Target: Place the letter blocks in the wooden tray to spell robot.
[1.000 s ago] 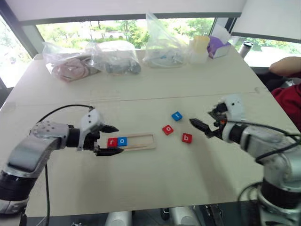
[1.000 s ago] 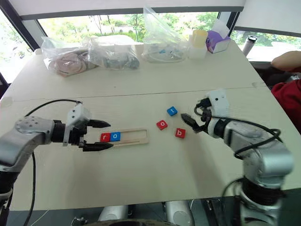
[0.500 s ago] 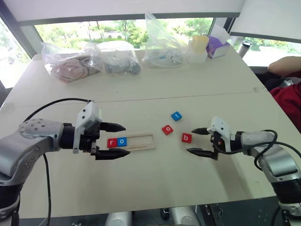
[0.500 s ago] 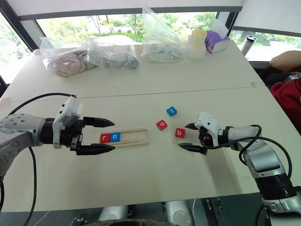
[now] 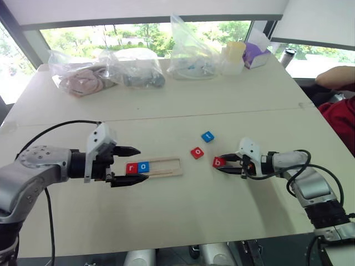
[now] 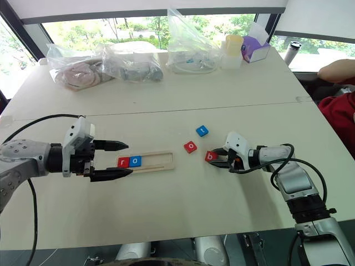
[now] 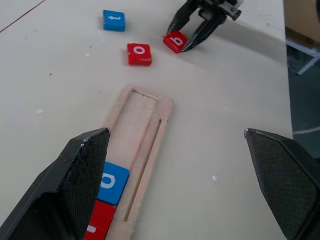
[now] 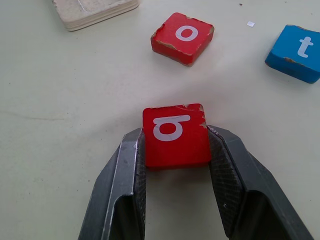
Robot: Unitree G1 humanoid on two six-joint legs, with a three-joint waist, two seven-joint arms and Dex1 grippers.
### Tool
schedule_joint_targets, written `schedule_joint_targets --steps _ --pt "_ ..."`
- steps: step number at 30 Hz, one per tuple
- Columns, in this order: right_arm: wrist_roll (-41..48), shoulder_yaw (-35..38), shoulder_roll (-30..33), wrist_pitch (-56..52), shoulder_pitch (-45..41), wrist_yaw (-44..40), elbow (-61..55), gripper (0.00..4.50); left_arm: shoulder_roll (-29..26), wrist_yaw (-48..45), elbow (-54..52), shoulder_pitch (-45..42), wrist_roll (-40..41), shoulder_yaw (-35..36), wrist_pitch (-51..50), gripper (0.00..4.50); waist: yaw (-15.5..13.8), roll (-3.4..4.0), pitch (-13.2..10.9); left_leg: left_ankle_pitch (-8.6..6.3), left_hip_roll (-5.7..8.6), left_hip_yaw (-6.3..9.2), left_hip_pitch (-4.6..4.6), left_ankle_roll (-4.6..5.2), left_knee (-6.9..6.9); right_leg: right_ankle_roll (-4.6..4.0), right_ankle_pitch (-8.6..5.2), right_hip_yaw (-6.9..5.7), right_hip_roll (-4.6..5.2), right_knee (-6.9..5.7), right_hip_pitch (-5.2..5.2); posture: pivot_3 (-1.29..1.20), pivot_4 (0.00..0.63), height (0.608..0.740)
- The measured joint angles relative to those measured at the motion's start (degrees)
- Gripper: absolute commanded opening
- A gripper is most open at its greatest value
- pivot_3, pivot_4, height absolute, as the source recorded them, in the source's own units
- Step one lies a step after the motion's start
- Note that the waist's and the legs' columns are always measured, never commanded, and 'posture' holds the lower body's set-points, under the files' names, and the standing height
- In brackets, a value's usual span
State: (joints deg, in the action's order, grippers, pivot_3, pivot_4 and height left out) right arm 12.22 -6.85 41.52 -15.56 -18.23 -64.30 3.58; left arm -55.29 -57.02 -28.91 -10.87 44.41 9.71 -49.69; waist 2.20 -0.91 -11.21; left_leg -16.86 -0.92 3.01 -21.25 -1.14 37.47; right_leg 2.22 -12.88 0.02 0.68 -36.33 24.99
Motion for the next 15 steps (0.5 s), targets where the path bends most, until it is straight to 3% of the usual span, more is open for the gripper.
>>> schedule_joint_targets --steps 4,7,10,15 --pt "0.65 -0.15 -1.74 -3.65 -2.11 1.15 -2.70 1.16 -2.49 -0.39 0.07 3.12 -0.51 1.83 0.42 4.50 0.32 0.01 0.00 0.00 -0.01 -0.01 0.03 0.00 -0.01 -0.03 0.02 0.01 -0.02 -0.03 0.02 0.00 0.150 0.740" --pt "3.16 -1.93 -7.06 -9.43 -8.77 2.29 -7.24 1.16 -6.65 -2.95 1.40 11.81 -4.65 3.30 3.21 4.50 1.16 0.04 -0.01 0.01 -0.03 -0.12 0.29 -0.01 -0.22 -0.11 0.06 0.24 -0.08 -0.22 0.11 0.00 0.150 0.740" --pt "1.59 -8.09 -11.69 -10.09 -14.66 2.57 -9.62 1.16 -6.66 -4.25 1.79 15.93 -5.16 6.14 3.98 4.50 0.39 -0.05 0.00 0.01 -0.06 0.09 0.25 -0.01 -0.20 -0.30 -0.08 0.11 -0.11 -0.43 0.19 0.00 0.150 0.740" --pt "-2.20 -15.99 -19.69 -7.40 -19.07 2.89 -1.34 1.16 -6.50 -3.39 1.22 18.42 -6.44 10.18 4.26 4.50 -0.69 -0.08 0.02 0.16 -0.02 0.14 0.10 -0.28 -0.14 -0.49 -0.20 -0.05 0.00 -0.52 0.25 0.00 0.150 0.740"
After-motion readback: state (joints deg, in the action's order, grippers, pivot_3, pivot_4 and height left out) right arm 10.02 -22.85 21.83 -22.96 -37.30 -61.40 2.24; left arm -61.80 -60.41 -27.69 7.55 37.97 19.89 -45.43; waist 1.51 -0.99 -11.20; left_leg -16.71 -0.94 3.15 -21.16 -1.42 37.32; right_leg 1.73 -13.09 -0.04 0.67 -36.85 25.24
